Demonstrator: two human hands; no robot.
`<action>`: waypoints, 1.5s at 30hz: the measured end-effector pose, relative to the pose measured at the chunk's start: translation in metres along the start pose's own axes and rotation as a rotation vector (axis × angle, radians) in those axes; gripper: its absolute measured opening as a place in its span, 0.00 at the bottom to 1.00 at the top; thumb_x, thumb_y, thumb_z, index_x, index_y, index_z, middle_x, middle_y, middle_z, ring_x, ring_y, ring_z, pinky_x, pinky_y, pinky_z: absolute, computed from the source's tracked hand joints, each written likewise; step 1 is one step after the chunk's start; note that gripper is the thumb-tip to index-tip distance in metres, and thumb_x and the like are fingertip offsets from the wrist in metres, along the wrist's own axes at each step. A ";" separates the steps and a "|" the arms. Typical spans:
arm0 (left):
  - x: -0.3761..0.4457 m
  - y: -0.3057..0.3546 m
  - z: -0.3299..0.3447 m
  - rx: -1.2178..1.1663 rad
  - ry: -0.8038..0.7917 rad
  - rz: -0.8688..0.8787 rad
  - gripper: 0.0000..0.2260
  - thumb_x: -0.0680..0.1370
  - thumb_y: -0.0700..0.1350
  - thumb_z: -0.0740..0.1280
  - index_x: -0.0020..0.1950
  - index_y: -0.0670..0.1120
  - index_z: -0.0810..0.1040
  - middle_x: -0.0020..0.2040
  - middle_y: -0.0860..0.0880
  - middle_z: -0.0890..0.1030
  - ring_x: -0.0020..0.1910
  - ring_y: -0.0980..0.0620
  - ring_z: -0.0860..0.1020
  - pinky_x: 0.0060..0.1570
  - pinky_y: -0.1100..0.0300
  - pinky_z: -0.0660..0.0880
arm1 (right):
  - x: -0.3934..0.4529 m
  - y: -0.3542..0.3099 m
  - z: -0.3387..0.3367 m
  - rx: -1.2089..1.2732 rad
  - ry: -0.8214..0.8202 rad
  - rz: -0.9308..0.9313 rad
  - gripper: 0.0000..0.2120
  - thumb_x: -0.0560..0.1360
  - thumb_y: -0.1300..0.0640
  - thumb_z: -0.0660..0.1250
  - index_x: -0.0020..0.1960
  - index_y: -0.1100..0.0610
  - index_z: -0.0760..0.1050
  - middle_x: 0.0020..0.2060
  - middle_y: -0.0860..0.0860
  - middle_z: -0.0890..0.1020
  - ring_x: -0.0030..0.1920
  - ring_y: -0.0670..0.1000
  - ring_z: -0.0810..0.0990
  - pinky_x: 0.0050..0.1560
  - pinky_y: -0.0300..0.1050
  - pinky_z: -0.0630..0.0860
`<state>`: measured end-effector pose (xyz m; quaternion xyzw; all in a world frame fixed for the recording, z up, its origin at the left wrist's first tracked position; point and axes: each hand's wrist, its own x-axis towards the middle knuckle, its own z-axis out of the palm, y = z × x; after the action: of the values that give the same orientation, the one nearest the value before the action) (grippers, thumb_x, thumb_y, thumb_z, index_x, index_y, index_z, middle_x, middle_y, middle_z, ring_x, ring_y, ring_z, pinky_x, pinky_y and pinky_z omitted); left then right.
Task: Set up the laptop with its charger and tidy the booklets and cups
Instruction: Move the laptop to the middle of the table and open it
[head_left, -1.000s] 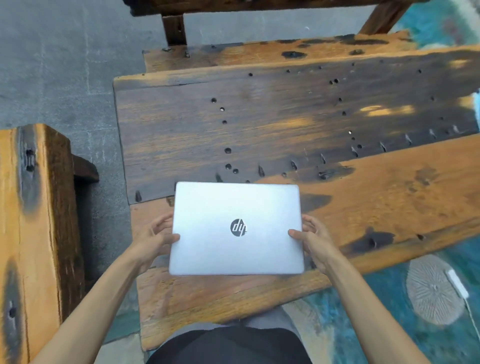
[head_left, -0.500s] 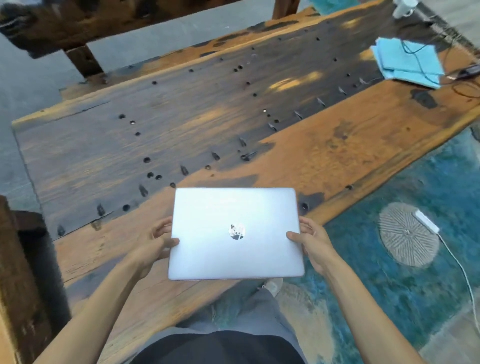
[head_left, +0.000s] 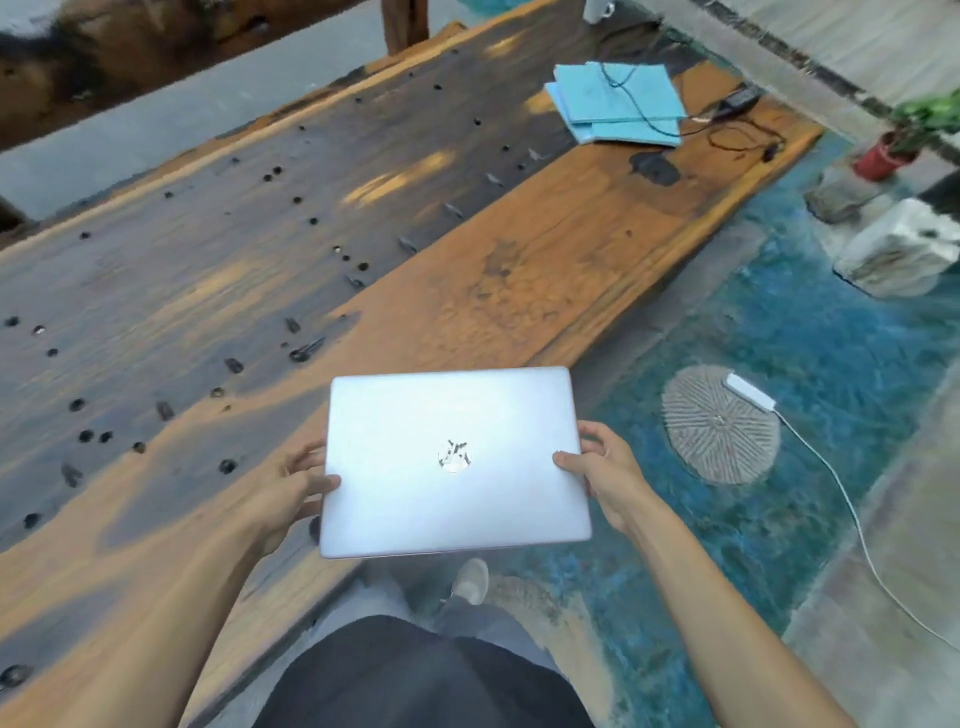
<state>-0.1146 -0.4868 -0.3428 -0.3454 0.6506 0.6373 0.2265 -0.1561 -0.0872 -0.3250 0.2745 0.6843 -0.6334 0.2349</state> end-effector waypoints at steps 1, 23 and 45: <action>0.003 0.007 0.014 0.006 -0.007 0.004 0.23 0.76 0.30 0.68 0.65 0.53 0.75 0.59 0.49 0.82 0.57 0.45 0.80 0.48 0.48 0.79 | 0.004 -0.001 -0.013 0.011 0.011 0.001 0.19 0.71 0.67 0.74 0.57 0.50 0.76 0.49 0.48 0.88 0.46 0.51 0.88 0.35 0.44 0.80; 0.163 0.157 0.231 -0.043 -0.020 0.001 0.24 0.75 0.29 0.67 0.58 0.59 0.78 0.52 0.50 0.84 0.54 0.47 0.81 0.42 0.52 0.80 | 0.210 -0.137 -0.178 0.014 0.079 0.049 0.20 0.69 0.68 0.74 0.56 0.50 0.76 0.50 0.51 0.88 0.43 0.49 0.88 0.30 0.40 0.78; 0.279 0.261 0.307 -0.337 0.393 -0.131 0.25 0.77 0.26 0.63 0.72 0.42 0.70 0.63 0.43 0.79 0.57 0.42 0.79 0.48 0.47 0.78 | 0.475 -0.335 -0.145 -0.405 -0.183 0.053 0.17 0.72 0.70 0.74 0.57 0.58 0.76 0.49 0.53 0.85 0.42 0.48 0.85 0.35 0.39 0.79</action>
<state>-0.5355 -0.2424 -0.3983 -0.5365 0.5431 0.6414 0.0759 -0.7287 0.0788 -0.3826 0.1810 0.7661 -0.4987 0.3628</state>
